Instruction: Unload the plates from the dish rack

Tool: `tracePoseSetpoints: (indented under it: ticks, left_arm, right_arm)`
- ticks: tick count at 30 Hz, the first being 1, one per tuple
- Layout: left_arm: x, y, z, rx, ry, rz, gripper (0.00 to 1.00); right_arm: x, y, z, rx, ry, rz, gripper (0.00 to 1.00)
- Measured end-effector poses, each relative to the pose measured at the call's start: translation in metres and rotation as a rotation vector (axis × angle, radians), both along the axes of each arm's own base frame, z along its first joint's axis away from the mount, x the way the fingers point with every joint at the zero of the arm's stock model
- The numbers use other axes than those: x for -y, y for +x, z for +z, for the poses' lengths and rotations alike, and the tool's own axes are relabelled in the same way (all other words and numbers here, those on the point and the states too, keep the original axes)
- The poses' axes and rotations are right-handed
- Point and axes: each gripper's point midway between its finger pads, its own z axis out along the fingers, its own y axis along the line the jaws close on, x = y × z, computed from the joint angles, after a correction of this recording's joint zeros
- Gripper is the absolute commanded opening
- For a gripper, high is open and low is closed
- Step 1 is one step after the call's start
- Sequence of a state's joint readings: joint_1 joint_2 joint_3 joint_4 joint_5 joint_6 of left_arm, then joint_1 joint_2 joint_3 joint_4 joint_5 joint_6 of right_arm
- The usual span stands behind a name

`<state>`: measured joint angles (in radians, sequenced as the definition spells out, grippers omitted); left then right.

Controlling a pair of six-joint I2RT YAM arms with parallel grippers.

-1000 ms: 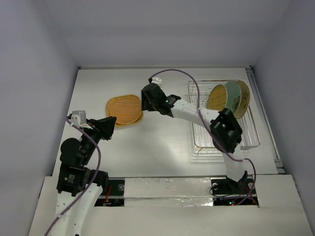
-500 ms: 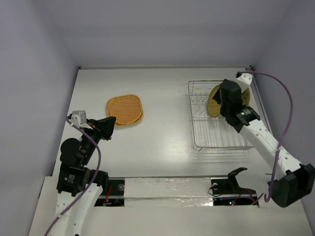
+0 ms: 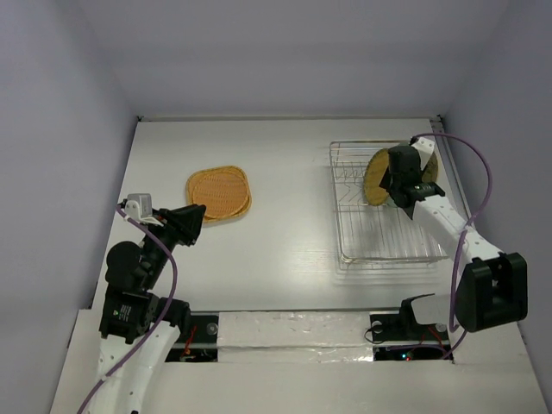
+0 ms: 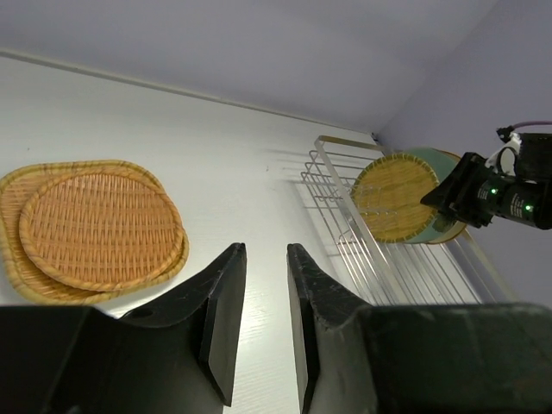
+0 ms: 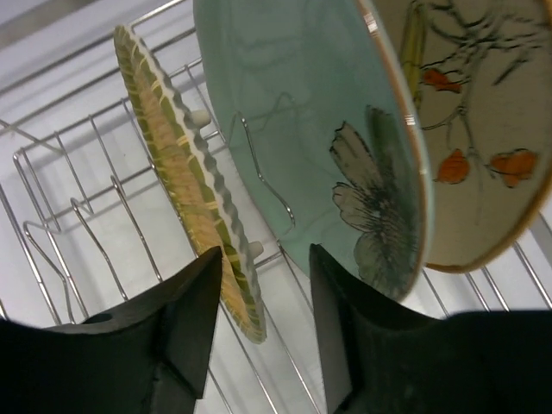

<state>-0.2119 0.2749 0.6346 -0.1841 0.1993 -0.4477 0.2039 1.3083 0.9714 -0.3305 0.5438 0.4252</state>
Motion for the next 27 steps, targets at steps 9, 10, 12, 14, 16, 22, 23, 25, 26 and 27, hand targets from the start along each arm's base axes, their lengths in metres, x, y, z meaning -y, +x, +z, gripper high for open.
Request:
tracePoseSetpoints:
  ticks: [9, 10, 12, 14, 16, 22, 23, 25, 26, 27]
  left_arm:
    - [0.0, 0.001, -0.001, -0.006, 0.002, 0.002, 0.25]
    - [-0.001, 0.002, -0.001, -0.006, 0.002, 0.005, 0.25]
    - [-0.001, 0.002, -0.001, -0.007, 0.002, 0.006, 0.25]
    - [-0.001, 0.002, -0.001, -0.006, 0.002, 0.005, 0.26]
    - [-0.001, 0.002, -0.001, -0.006, 0.002, 0.005, 0.26]
    - [-0.001, 0.002, -0.001, -0.006, 0.002, 0.004, 0.27]
    - [-0.001, 0.002, -0.001, -0.006, 0.002, 0.005, 0.28]
    - [-0.001, 0.002, -0.001, -0.006, 0.002, 0.004, 0.29]
    - [-0.001, 0.002, -0.001, -0.007, 0.002, 0.004, 0.29]
    - [-0.001, 0.002, -0.001, -0.007, 0.002, 0.004, 0.29]
  right_arm:
    - [-0.006, 0.012, 0.002, 0.002, -0.013, 0.045, 0.17]
    - [-0.006, 0.013, 0.003, 0.005, -0.013, 0.046, 0.13]
    - [-0.005, 0.012, 0.003, -0.007, -0.031, 0.058, 0.07]
    - [-0.005, 0.012, 0.003, -0.014, -0.043, 0.07, 0.05]
    - [-0.006, 0.012, 0.005, -0.015, -0.046, 0.082, 0.03]
    - [-0.005, 0.005, 0.029, -0.002, -0.063, 0.105, 0.0]
    - [-0.004, 0.003, 0.038, 0.014, -0.065, 0.106, 0.0]
    - [-0.002, -0.005, 0.057, 0.044, -0.07, 0.111, 0.0]
    - [0.0, -0.007, 0.067, 0.066, -0.071, 0.109, 0.0]
    - [0.001, -0.011, 0.078, 0.091, -0.072, 0.108, 0.0]
